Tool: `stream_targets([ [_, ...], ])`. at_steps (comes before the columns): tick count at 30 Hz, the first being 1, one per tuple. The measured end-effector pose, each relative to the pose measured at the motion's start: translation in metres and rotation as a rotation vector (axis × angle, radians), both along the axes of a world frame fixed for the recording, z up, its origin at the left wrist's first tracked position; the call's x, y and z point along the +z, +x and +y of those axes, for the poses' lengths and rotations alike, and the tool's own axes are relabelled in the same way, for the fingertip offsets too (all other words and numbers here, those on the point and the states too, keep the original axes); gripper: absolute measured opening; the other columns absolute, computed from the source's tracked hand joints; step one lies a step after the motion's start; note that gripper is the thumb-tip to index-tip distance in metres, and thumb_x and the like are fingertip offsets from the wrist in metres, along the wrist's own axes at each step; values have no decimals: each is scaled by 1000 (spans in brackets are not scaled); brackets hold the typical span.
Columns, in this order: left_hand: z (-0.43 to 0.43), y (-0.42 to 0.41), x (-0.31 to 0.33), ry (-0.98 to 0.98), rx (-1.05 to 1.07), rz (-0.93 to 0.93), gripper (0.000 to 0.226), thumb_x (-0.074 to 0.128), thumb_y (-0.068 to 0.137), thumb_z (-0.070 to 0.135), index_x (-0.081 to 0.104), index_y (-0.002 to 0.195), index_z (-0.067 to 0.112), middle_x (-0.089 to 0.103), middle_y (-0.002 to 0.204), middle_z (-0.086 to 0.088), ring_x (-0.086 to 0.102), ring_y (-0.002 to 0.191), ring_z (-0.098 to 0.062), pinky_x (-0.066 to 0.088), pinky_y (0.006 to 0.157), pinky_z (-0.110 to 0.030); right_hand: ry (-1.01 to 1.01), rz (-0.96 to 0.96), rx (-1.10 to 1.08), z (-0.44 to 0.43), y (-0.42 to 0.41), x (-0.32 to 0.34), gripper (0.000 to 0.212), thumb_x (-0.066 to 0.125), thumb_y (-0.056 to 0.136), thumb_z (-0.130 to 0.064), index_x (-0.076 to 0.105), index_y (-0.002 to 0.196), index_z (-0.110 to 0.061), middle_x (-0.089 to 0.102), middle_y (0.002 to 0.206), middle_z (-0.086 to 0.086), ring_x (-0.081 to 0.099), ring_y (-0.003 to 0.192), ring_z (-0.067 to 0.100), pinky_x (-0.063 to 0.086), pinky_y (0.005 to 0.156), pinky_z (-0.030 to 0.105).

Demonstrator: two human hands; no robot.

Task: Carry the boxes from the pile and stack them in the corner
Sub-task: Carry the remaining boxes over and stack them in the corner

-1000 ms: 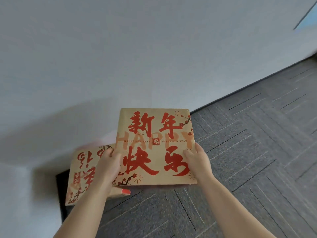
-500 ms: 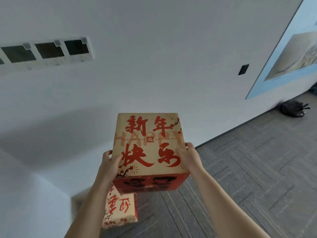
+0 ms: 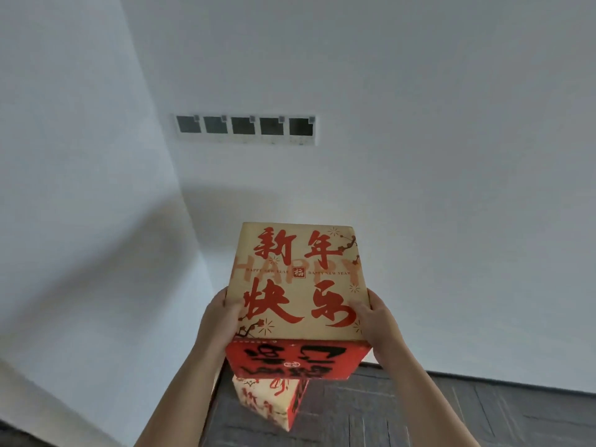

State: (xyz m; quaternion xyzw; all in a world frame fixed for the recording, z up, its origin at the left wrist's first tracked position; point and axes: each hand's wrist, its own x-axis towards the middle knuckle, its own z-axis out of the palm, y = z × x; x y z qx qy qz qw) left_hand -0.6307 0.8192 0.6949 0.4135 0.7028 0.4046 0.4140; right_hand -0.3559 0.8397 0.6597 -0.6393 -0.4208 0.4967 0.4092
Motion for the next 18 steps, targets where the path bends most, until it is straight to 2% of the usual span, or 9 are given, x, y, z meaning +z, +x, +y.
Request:
stream_targets([
  [3,-54,-8,6,-15,157,14,19,47,105,26,62,115,22,76,89,-1,75,67,-15,52,56,-26,-19,-6,138,-17,-13,6,23,55,106,-27,61,127,-23,79,106,0,78,90,21,65,75,38],
  [7,-125,-34,10,-53,331,-4,18,46,105,31,60,113,23,77,87,-7,76,69,-23,58,60,-35,-25,4,300,-46,-53,14,19,52,107,-23,64,121,-23,80,101,2,79,84,21,63,65,30],
  [11,-201,-74,12,-66,485,-50,23,45,104,31,61,116,19,77,89,-12,76,73,-30,57,60,-36,-18,-20,467,-83,-110,20,22,51,107,-22,64,125,-22,78,102,2,78,86,21,62,64,28],
  [16,-309,-118,16,-57,668,-53,21,46,102,27,63,110,17,77,92,-11,75,76,-29,55,55,-33,-4,-21,619,-149,-186,26,23,50,106,-20,61,127,-19,76,103,4,76,83,20,57,54,21],
  [18,-354,-137,15,-60,732,-53,23,47,100,29,64,109,17,77,89,-10,75,75,-30,55,57,-34,-9,-21,675,-181,-218,24,23,51,106,-20,60,128,-20,77,101,4,77,81,21,60,57,25],
])
